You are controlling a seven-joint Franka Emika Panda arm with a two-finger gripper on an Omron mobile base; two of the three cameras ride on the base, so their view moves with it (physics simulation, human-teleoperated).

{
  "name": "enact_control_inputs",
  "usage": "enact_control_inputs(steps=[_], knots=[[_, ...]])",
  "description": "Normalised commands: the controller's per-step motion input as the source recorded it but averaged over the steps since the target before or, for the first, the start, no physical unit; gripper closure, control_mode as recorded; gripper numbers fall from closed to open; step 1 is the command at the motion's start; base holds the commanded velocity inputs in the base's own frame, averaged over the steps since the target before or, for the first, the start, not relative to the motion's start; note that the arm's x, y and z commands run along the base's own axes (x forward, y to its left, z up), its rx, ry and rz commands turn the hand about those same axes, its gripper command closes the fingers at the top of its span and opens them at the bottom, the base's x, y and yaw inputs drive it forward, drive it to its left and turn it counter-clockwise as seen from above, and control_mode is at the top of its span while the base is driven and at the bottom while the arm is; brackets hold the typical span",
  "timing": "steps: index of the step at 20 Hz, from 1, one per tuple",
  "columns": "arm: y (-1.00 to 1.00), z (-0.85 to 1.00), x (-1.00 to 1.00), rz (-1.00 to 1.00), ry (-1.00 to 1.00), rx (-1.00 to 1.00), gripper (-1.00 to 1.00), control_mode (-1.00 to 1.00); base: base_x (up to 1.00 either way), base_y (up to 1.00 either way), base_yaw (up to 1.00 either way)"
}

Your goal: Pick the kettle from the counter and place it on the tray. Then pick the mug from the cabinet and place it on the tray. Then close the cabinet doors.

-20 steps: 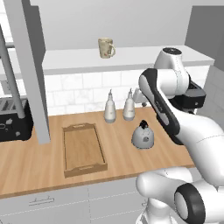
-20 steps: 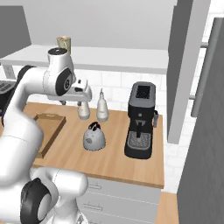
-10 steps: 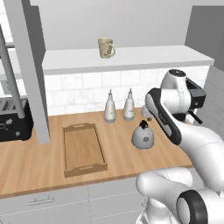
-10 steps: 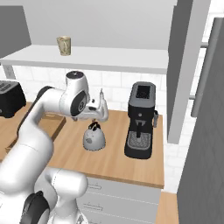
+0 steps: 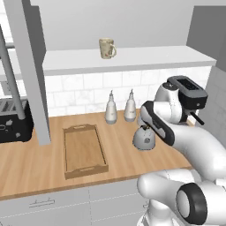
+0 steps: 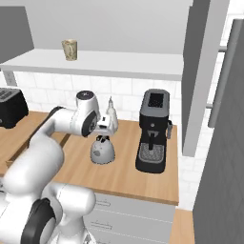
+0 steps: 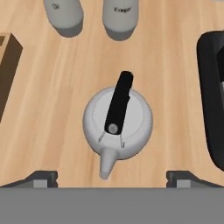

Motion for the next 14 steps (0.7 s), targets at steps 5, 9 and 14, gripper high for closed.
enact_control_inputs(steps=[5,9,14], knots=[[0.00,-0.39,0.22,0.00,0.00,0.00,-1.00,-1.00,0.00,0.00,0.00],[0.01,-0.35,0.29,0.00,0.00,0.00,-1.00,-1.00,0.00,0.00,0.00],[0.00,-0.22,0.27,0.00,0.00,0.00,-1.00,-1.00,0.00,0.00,0.00]])
